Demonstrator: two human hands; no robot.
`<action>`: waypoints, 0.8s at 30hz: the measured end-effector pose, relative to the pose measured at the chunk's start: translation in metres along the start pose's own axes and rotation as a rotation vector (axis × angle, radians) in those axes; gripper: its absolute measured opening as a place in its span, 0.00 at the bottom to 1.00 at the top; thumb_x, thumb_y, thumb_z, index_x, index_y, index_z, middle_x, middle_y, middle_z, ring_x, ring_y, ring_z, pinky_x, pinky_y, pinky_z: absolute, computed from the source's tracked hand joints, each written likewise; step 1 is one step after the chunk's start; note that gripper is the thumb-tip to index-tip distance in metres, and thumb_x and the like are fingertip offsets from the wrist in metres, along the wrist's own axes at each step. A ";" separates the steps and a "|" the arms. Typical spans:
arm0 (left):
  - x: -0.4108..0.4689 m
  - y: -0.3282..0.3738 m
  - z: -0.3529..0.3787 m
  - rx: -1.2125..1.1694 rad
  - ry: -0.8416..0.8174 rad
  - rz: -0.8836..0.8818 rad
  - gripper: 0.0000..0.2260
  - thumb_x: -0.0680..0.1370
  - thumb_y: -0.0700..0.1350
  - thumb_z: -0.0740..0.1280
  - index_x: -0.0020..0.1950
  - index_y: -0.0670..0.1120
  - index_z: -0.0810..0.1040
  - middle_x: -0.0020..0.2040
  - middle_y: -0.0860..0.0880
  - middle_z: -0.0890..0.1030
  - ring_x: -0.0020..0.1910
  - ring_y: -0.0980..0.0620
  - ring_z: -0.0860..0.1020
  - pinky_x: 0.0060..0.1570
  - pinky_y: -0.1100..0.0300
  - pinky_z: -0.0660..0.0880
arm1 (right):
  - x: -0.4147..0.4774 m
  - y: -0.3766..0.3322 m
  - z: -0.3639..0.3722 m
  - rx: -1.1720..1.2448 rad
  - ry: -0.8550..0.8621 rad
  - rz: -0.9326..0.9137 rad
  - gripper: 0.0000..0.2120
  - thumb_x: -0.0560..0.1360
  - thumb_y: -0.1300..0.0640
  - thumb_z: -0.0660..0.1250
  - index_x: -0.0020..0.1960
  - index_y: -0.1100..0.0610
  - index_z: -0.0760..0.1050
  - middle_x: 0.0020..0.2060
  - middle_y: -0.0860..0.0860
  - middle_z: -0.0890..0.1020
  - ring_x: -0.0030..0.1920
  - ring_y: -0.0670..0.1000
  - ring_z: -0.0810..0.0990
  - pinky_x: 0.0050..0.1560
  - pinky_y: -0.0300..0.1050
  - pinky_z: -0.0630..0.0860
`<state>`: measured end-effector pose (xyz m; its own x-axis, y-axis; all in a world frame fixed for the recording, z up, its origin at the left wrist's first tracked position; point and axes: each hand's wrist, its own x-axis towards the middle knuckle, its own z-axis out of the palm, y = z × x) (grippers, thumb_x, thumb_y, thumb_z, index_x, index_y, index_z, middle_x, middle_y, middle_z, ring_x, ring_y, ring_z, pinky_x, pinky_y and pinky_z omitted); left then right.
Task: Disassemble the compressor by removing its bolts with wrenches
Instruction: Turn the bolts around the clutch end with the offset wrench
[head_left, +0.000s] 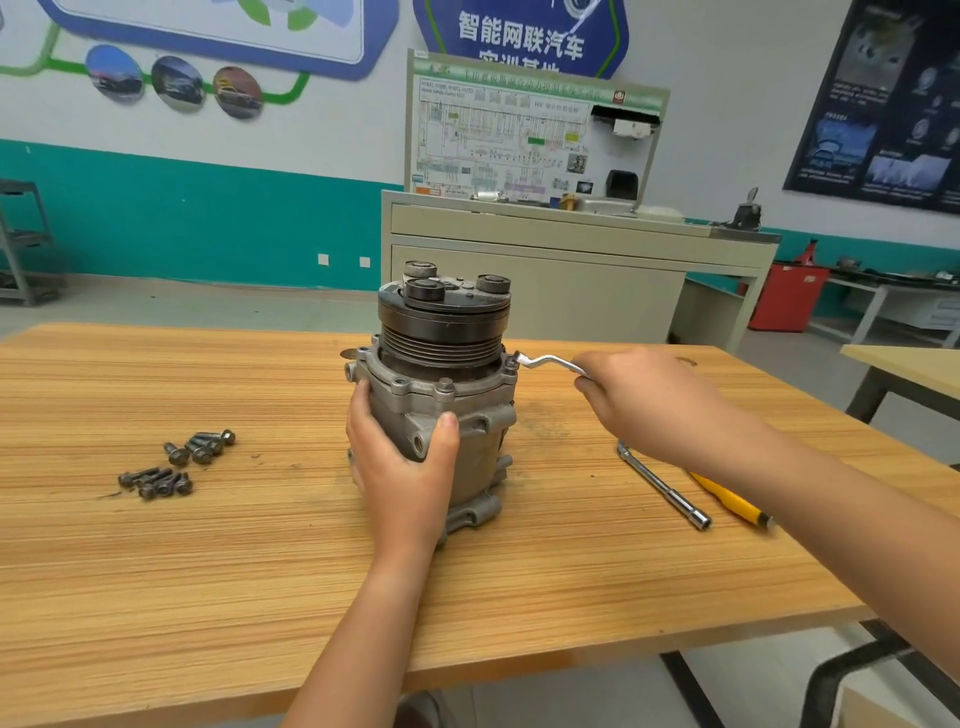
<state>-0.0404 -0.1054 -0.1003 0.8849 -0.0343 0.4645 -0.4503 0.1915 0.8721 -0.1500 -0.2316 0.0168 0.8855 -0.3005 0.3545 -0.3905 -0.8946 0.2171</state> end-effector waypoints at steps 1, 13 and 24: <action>0.000 0.000 0.000 -0.001 0.001 -0.001 0.43 0.63 0.64 0.61 0.75 0.49 0.56 0.68 0.60 0.60 0.70 0.59 0.58 0.72 0.51 0.57 | 0.000 -0.003 -0.002 -0.051 0.004 -0.007 0.10 0.80 0.57 0.52 0.55 0.56 0.71 0.36 0.52 0.73 0.38 0.55 0.73 0.33 0.44 0.64; -0.001 0.001 -0.001 -0.008 -0.003 0.004 0.43 0.64 0.64 0.62 0.75 0.48 0.56 0.68 0.59 0.61 0.71 0.58 0.59 0.72 0.49 0.57 | 0.010 -0.012 -0.018 -0.382 -0.104 -0.167 0.01 0.77 0.59 0.54 0.46 0.55 0.62 0.27 0.48 0.63 0.26 0.47 0.61 0.23 0.41 0.56; 0.002 -0.004 0.004 -0.010 0.035 0.021 0.41 0.64 0.62 0.62 0.74 0.48 0.57 0.67 0.59 0.61 0.69 0.60 0.59 0.72 0.51 0.58 | 0.096 0.010 0.033 -0.310 0.210 -0.465 0.20 0.75 0.71 0.53 0.66 0.62 0.67 0.59 0.56 0.77 0.62 0.54 0.73 0.72 0.49 0.47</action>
<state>-0.0377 -0.1097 -0.1023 0.8790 0.0043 0.4768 -0.4678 0.2013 0.8606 -0.0602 -0.2804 0.0229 0.9248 0.1993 0.3242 -0.0575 -0.7689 0.6368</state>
